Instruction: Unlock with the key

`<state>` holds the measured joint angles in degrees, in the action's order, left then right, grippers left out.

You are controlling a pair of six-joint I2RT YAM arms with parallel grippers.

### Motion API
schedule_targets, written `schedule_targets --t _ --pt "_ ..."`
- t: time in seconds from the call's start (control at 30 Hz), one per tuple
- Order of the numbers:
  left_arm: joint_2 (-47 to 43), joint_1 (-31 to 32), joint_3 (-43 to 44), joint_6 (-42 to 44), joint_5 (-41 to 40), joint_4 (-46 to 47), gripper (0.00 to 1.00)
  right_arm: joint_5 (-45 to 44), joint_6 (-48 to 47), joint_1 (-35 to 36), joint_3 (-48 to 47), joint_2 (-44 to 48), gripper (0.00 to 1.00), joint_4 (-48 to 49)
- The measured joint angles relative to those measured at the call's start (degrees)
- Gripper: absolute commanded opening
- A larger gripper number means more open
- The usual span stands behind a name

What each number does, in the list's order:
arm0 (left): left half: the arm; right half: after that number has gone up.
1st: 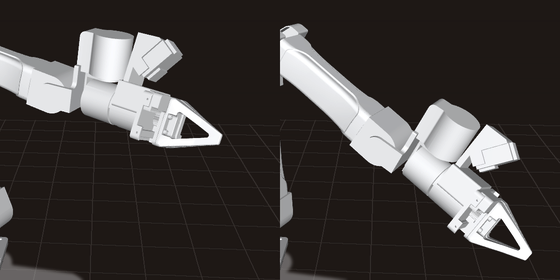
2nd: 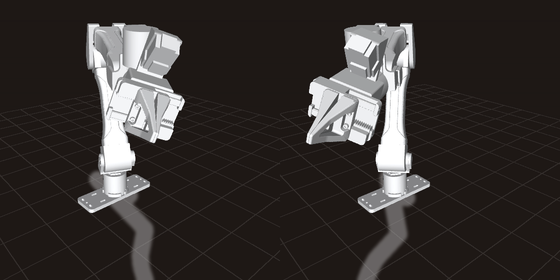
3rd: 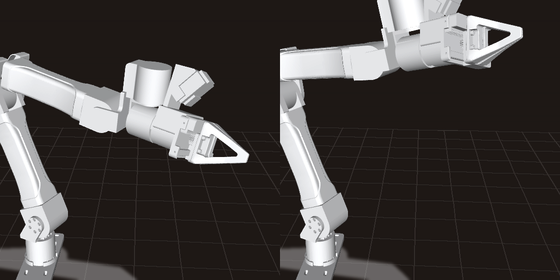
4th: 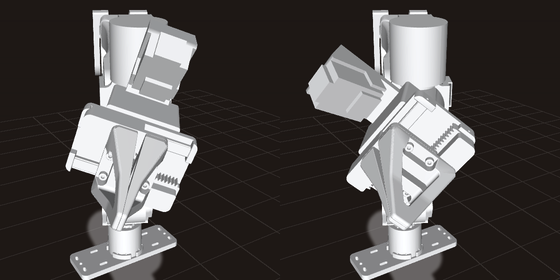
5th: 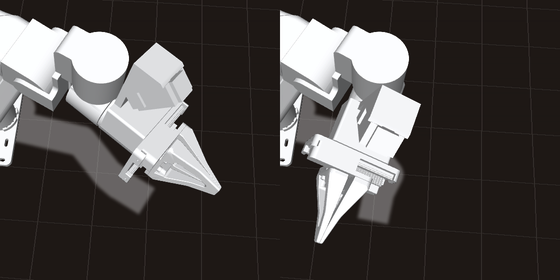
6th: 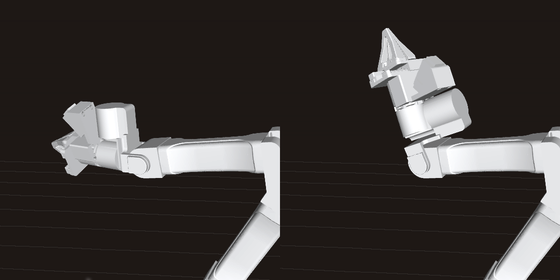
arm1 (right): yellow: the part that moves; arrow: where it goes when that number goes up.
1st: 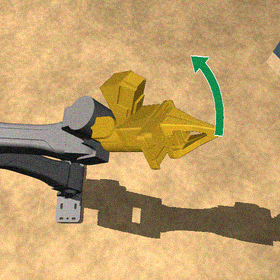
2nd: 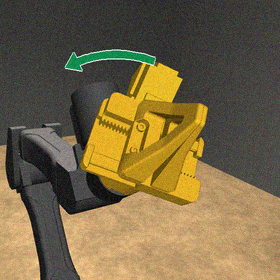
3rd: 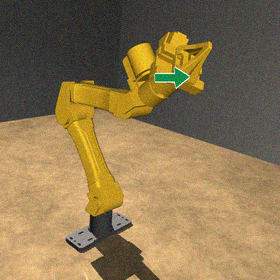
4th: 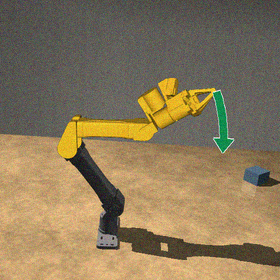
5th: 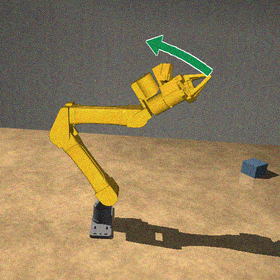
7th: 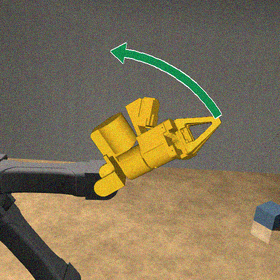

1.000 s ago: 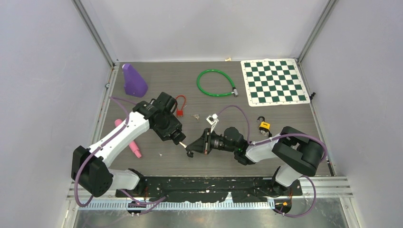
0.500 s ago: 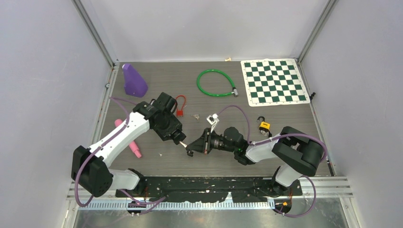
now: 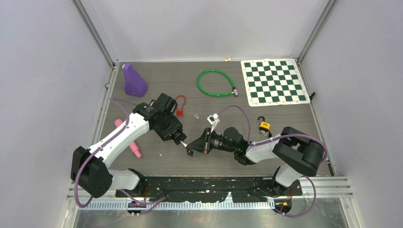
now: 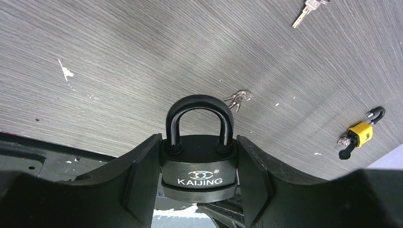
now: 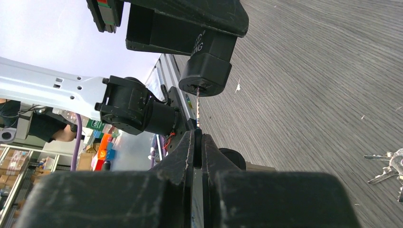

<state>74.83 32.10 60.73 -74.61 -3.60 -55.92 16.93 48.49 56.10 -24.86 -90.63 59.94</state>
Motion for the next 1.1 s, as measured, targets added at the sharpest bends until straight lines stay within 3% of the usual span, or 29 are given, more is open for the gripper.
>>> schedule_targets --t 0.8,1.1 --pt "-5.6 0.0 -5.4 -2.8 0.6 5.9 0.19 -2.1 4.0 0.0 0.1 1.8 0.05 -2.2" --pt "-7.0 4.1 -5.4 -1.9 -4.7 5.1 0.18 -0.3 5.1 -0.2 0.0 1.8 0.05 -2.2"
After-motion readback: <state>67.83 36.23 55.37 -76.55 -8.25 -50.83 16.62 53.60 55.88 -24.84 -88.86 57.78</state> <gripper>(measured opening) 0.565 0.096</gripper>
